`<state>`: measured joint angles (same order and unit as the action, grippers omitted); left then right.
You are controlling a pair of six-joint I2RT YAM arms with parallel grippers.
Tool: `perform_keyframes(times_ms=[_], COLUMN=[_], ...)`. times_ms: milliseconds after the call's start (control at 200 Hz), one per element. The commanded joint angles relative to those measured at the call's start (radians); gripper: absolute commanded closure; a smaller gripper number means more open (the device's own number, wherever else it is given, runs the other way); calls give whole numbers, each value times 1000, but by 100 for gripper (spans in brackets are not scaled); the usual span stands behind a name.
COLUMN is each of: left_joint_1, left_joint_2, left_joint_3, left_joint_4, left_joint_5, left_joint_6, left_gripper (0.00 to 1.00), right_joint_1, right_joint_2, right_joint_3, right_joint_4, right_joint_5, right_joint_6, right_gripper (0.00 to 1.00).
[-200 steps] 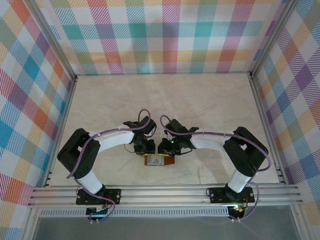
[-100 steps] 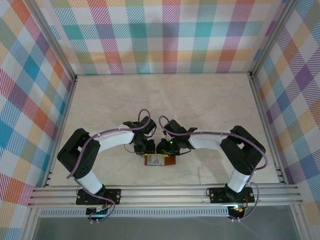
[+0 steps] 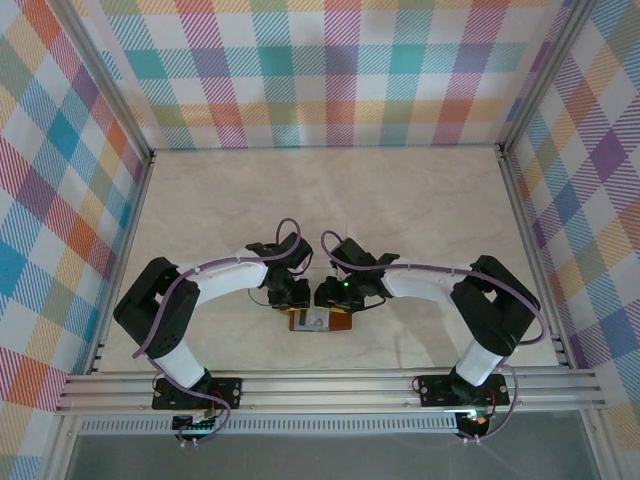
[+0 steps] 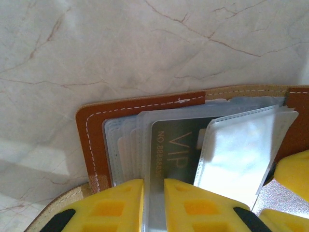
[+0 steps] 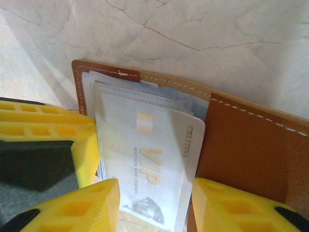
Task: Take the credit cards out of the card holder
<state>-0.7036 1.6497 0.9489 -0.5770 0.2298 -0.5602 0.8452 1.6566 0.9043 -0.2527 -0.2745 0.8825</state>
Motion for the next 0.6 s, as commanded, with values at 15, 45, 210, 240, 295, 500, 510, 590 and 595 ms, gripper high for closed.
perform_keyframes(times_ms=[15,45,210,240,295,500,510,590,595], left_joint_1=[6,6,4,3,-2,-8,-8,-7,-7], left_joint_2=[-53,-63,-68,-56,-34,-36,-40,-68,-70], left_joint_3=[8,14,47,53,62,63,62,60,60], left_joint_4=[-51,-57,-73,-75,-78,-88,-90,-122,-124], left_joint_5=[-18,-17,-8,-5,-3,-55,-65,-144,-147], left_joint_6=[-13,-13,-4,0,4,-13,-14,-24,-25], left_gripper=[80,80,73,73,73,76,77,76,76], right_joint_1=[-5,-5,-5,-5,-5,-5,-5,-5,-5], right_joint_2=[-38,-40,-38,-36,-32,-28,-29,-36,-36], right_joint_3=[-1,-1,-5,-5,-5,-5,-5,-7,-7], right_joint_4=[-39,-44,-56,-53,-44,-43,-43,-43,-42], right_joint_5=[25,31,46,44,40,40,40,41,42], right_joint_6=[-10,-11,-11,-11,-10,-7,-7,-5,-5], right_gripper=[55,56,58,60,63,67,67,67,67])
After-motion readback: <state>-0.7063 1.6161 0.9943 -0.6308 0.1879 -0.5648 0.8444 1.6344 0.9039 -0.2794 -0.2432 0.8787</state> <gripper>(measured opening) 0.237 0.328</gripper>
